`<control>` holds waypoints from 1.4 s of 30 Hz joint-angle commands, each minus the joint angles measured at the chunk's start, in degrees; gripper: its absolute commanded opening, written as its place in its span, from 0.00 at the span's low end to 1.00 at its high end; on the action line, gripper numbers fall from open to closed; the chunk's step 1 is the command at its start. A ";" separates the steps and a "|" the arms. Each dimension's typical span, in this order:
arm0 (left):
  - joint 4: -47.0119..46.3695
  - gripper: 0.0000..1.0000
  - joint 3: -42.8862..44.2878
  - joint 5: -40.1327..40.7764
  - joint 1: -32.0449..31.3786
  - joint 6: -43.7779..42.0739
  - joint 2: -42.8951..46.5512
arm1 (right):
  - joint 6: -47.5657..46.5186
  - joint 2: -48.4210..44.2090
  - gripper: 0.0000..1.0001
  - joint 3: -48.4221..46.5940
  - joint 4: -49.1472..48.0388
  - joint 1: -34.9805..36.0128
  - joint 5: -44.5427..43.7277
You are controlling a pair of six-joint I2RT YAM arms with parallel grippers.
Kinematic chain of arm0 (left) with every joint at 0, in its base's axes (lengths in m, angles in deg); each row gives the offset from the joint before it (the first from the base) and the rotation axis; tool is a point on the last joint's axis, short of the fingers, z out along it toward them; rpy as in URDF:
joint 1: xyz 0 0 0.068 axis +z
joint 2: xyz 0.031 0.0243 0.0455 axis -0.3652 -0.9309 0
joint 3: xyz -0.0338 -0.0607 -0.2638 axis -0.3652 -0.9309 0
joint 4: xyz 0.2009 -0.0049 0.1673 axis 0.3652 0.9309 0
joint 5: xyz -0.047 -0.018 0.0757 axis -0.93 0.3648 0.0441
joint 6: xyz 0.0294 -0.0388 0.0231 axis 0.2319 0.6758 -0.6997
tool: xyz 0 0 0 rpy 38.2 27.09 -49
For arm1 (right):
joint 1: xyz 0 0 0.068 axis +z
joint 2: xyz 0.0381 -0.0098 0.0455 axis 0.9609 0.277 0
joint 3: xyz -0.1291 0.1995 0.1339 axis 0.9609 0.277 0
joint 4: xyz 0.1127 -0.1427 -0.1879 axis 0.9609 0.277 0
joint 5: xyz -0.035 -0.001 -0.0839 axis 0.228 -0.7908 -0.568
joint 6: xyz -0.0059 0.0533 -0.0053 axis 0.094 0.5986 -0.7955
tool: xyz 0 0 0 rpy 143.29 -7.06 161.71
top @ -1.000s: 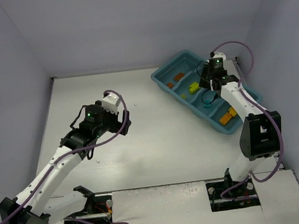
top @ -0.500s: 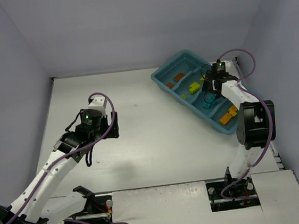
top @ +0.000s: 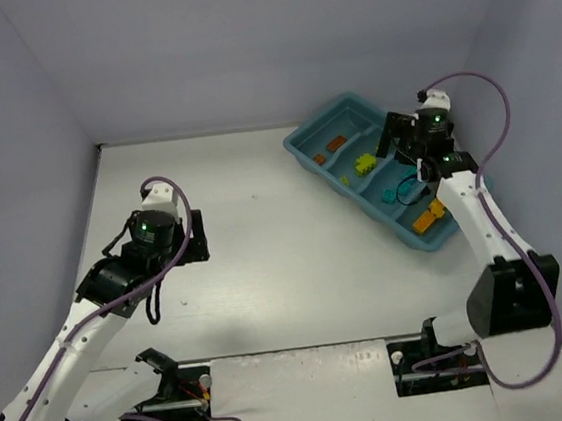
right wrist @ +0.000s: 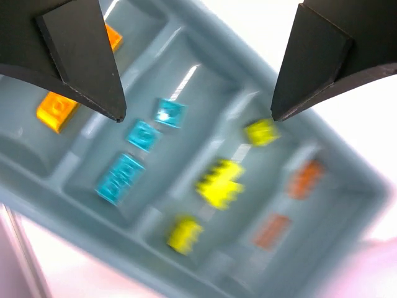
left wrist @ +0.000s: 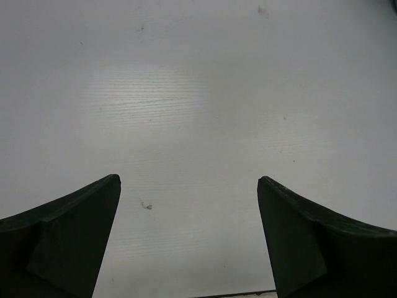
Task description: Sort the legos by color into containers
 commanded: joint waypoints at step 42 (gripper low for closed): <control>9.90 0.85 -0.04 9.65 0.15 11.28 12.75 | 1.54 -67.48 1.00 15.86 15.14 9.56 31.28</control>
